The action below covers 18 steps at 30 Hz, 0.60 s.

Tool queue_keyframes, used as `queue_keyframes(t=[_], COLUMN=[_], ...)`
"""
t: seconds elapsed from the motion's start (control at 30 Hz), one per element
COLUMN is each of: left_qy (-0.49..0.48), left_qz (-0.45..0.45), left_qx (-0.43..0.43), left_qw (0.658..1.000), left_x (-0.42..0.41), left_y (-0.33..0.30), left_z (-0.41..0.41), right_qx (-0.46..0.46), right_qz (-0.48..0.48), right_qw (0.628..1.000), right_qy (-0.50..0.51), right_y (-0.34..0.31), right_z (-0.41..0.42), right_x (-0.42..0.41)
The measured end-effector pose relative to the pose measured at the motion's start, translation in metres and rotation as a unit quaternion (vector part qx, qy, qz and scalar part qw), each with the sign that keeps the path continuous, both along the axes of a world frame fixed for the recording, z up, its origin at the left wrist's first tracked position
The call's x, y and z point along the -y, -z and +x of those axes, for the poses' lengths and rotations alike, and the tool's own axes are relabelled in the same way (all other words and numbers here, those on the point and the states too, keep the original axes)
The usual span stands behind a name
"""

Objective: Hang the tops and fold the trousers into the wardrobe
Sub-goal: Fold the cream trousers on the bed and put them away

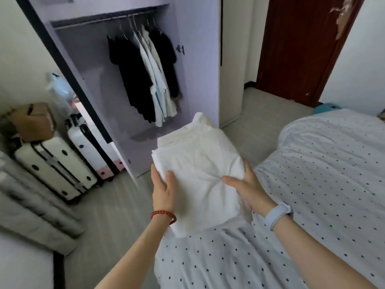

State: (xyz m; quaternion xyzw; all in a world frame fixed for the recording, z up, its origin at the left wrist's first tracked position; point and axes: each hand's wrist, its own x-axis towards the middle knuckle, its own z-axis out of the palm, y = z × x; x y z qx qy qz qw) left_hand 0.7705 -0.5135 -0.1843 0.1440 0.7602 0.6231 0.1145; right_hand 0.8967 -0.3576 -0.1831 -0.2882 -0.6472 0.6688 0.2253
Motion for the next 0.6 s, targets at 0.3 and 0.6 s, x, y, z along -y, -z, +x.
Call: queue_keyframes(t=[0.3, 0.6], left_qy=[-0.050, 0.012], left_qz=[-0.030, 0.007], left_qx=[-0.167, -0.280], left_qw=[0.984, 0.960], left_x=[0.068, 0.075], left_y=[-0.069, -0.160], left_z=[-0.196, -0.370], right_qx=[-0.099, -0.184], right_qz=[0.215, 0.200], right_qw=[0.970, 0.962], right_qy=[-0.058, -0.006], right_y=[-0.073, -0.146], right_z=[-0.211, -0.384], right_x=[0.075, 0.085])
